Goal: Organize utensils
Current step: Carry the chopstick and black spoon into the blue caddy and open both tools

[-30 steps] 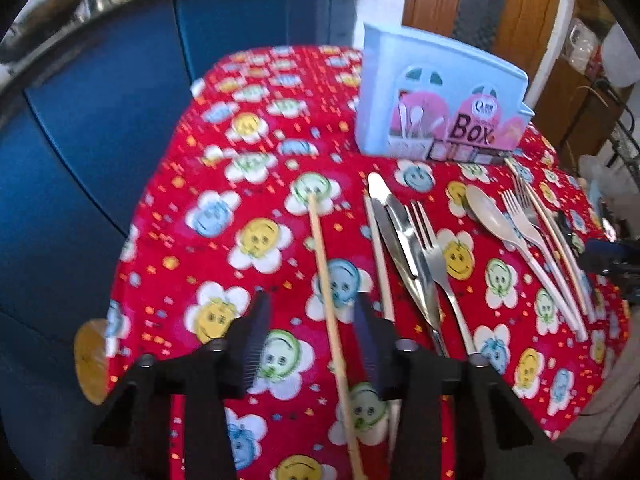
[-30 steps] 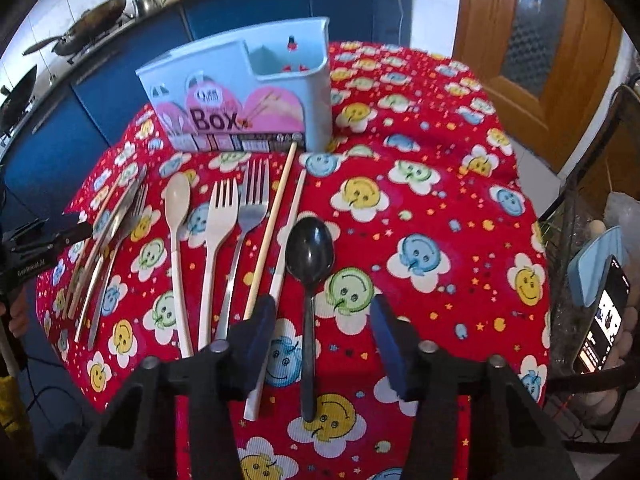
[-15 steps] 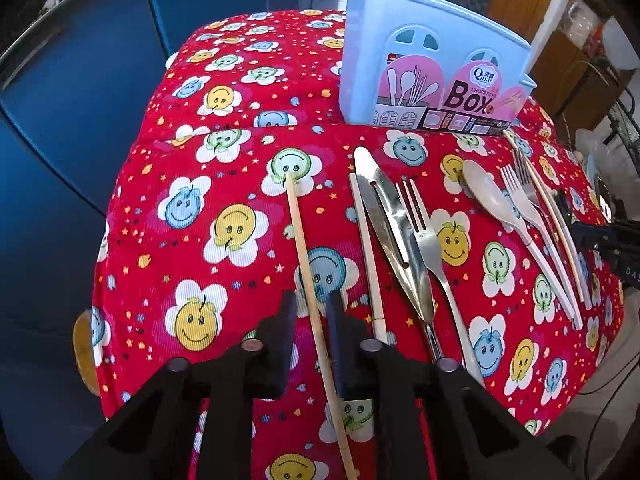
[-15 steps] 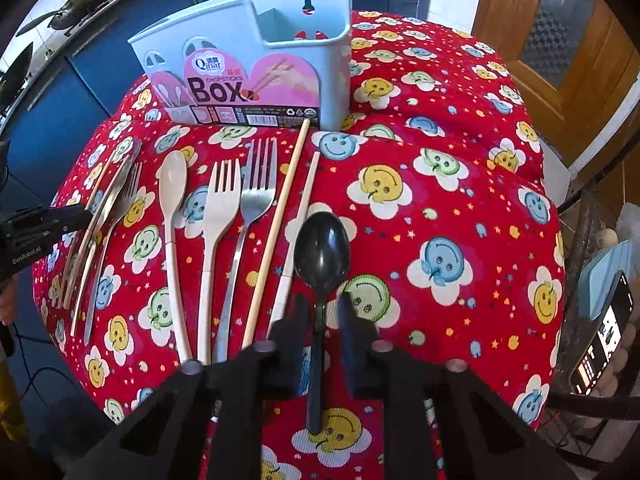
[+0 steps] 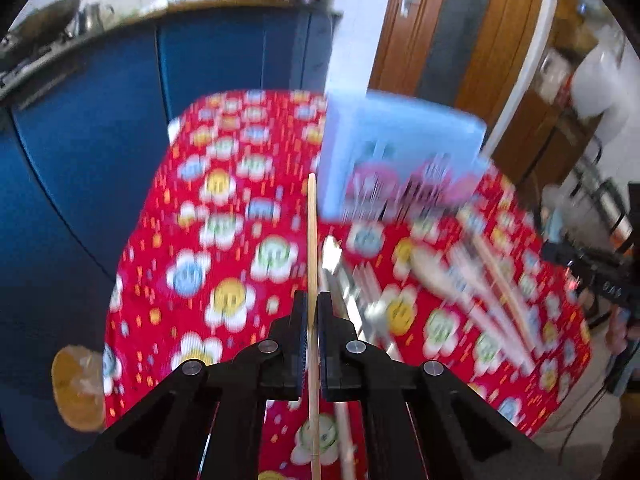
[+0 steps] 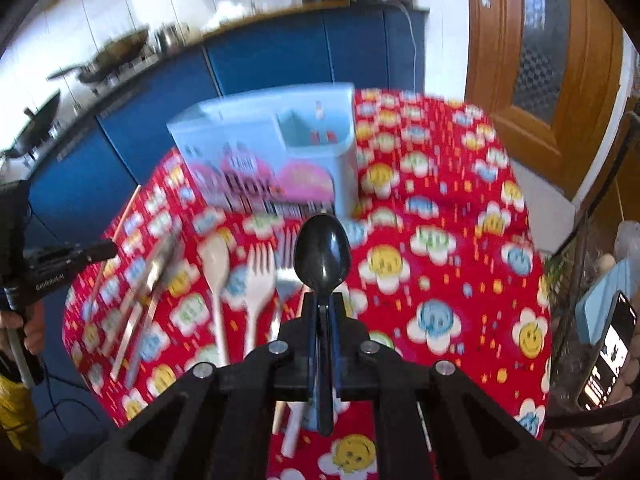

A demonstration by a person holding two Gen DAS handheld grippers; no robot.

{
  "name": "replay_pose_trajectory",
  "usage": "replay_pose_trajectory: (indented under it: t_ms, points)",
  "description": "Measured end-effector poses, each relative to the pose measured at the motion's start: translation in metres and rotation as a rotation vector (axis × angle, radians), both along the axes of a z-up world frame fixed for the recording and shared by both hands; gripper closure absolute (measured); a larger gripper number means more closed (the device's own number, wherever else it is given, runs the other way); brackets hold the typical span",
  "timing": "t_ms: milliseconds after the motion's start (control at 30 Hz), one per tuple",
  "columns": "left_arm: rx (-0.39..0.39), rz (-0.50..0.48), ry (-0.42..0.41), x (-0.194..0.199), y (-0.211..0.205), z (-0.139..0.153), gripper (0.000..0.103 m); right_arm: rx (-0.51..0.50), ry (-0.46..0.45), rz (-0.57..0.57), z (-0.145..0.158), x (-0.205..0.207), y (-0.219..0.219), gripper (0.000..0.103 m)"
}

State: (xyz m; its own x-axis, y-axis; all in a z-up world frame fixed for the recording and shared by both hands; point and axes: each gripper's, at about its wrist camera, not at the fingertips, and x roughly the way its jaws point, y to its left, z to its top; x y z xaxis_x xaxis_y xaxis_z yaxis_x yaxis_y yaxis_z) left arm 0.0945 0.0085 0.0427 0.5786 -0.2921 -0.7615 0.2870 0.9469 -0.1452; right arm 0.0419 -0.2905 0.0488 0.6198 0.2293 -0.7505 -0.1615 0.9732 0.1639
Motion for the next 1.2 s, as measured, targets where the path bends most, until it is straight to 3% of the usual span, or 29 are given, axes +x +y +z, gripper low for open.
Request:
replay_pose_trajectory:
  t_ms: [333, 667, 1000, 1200]
  points:
    - [-0.112, 0.048, -0.264, 0.041, -0.025, 0.06, 0.098, 0.113, -0.246, -0.042, 0.046, 0.03, -0.001, 0.095]
    - [-0.208, 0.129, -0.518, 0.085, -0.052, 0.094, 0.098, 0.161, -0.391, -0.057, 0.051, 0.076, 0.003, 0.095]
    - [-0.165, 0.207, -0.649, 0.117, -0.08, 0.065, 0.098, 0.169, -0.489, -0.046, 0.029, 0.109, 0.011, 0.095]
    - [-0.141, 0.214, -0.636, 0.122, -0.082, 0.037, 0.098, 0.136, -0.492, -0.03, 0.012, 0.116, 0.021, 0.095]
